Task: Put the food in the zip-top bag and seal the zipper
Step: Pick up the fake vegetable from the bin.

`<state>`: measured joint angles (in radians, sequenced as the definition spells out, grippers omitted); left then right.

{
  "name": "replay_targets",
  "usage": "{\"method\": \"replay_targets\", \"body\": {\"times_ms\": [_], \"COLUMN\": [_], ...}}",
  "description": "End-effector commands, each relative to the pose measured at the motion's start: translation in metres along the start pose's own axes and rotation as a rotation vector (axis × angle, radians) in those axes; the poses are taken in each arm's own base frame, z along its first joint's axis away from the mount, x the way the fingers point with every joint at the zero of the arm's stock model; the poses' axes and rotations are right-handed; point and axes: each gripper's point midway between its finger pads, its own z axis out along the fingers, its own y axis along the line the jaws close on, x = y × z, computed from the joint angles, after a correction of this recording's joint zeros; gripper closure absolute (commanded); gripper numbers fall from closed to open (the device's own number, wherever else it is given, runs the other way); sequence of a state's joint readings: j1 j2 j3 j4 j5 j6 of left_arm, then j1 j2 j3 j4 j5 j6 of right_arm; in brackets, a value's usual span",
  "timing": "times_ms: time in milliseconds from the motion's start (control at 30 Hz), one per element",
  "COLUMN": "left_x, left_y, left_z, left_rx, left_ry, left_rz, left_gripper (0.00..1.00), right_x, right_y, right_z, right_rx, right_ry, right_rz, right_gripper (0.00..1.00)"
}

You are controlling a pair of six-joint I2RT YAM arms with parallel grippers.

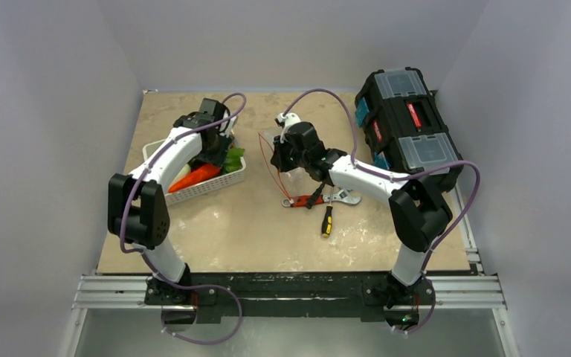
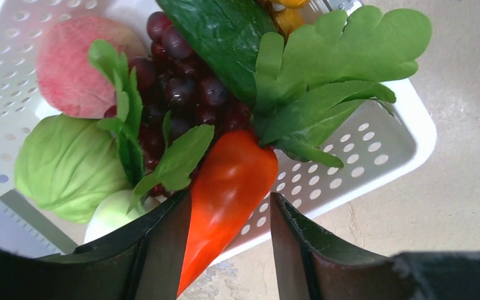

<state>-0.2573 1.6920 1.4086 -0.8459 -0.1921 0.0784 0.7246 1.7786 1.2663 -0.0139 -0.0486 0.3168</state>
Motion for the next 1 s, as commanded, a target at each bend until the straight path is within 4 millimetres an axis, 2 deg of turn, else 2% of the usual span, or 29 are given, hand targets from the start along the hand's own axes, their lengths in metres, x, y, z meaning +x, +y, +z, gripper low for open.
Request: {"method": "replay_targets", "body": {"times_ms": [0, 100, 333, 767, 867, 967], "left_x": [-0.012, -0.007, -0.001, 0.003, 0.004, 0.001], "left_y": [0.001, -0.003, -0.001, 0.001, 0.000, 0.000], "left_z": [0.007, 0.016, 0.021, 0.023, 0.025, 0.020], "left_rx": [0.009, 0.018, 0.006, -0.009, -0.003, 0.001], "left_ry": [-0.025, 0.014, 0.041, 0.066, 0.074, 0.065], "left_rz": [0.018, 0.027, 0.037, 0.041, 0.046, 0.041], "left_gripper": [0.52, 0.52, 0.40, 0.40, 0.45, 0.68], "right_x": [-0.022, -0.022, -0.021, -0.021, -0.019, -0.019], "right_y": [0.012, 0.012, 0.012, 0.014, 0.014, 0.014], "right_z": [-0.012, -0.011, -0.011, -0.013, -0.012, -0.012], "right_rx": [-0.048, -0.049, -0.048, -0.053, -0.049, -0.047], "right_ry": [-0.072, -0.071, -0.068, -0.071, -0.069, -0.070], "right_rz": [-0.024, -0.026, -0.033, -0.040, -0.041, -0.041], "right_gripper": [1.00, 1.00, 1.00, 1.00, 1.00, 1.00]}}
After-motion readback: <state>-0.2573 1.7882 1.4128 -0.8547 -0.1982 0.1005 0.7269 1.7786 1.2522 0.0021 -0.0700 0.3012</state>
